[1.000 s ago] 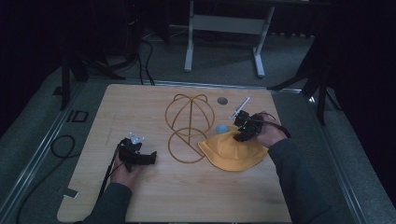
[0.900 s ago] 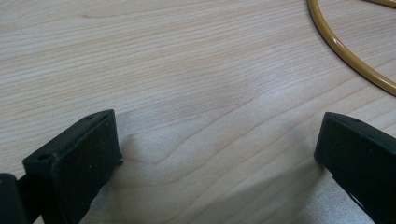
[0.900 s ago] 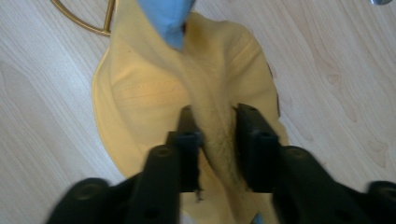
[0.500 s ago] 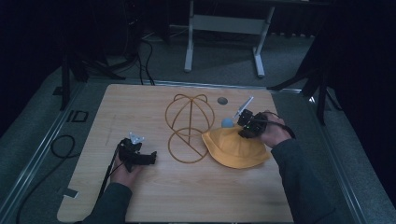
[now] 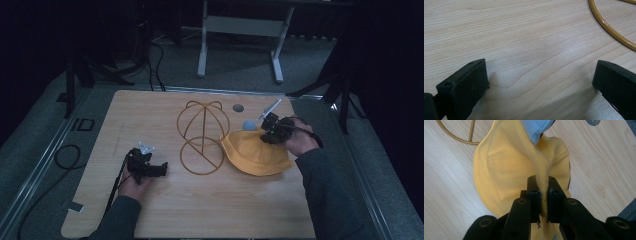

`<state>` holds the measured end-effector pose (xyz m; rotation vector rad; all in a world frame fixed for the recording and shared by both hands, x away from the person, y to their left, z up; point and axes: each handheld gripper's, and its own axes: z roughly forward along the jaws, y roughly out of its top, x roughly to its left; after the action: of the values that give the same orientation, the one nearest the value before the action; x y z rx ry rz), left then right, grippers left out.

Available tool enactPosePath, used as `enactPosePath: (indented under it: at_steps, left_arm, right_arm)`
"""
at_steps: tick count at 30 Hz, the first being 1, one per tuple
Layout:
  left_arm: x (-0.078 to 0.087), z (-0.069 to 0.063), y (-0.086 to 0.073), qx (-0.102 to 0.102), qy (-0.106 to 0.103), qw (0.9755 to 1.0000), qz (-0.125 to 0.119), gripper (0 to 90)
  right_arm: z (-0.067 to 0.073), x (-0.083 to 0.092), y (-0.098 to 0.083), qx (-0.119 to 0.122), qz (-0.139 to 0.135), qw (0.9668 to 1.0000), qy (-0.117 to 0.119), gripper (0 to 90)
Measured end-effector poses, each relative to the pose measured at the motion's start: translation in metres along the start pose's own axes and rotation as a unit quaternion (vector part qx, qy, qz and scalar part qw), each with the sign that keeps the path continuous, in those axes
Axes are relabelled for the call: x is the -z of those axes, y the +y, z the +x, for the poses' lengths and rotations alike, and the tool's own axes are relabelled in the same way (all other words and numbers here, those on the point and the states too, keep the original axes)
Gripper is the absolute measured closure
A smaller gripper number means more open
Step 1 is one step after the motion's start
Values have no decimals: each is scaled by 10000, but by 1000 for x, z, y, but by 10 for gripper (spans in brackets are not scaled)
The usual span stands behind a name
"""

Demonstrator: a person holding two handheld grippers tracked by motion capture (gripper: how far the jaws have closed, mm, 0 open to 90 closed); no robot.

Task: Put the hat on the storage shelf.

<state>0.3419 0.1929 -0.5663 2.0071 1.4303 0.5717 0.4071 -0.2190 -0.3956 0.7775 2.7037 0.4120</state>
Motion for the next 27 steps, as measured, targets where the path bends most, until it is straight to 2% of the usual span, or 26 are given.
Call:
enactPosePath:
  at_steps: [6, 27]
  left_arm:
    - [0, 0, 0, 1, 3, 10000, -7, 1]
    - [0, 0, 0, -1, -1, 10000, 3, 1]
  right_arm:
    - [-3, 9, -2, 3, -78, 10000, 0, 832]
    - [-18, 46, -10, -247, -542, 9980, -198, 833]
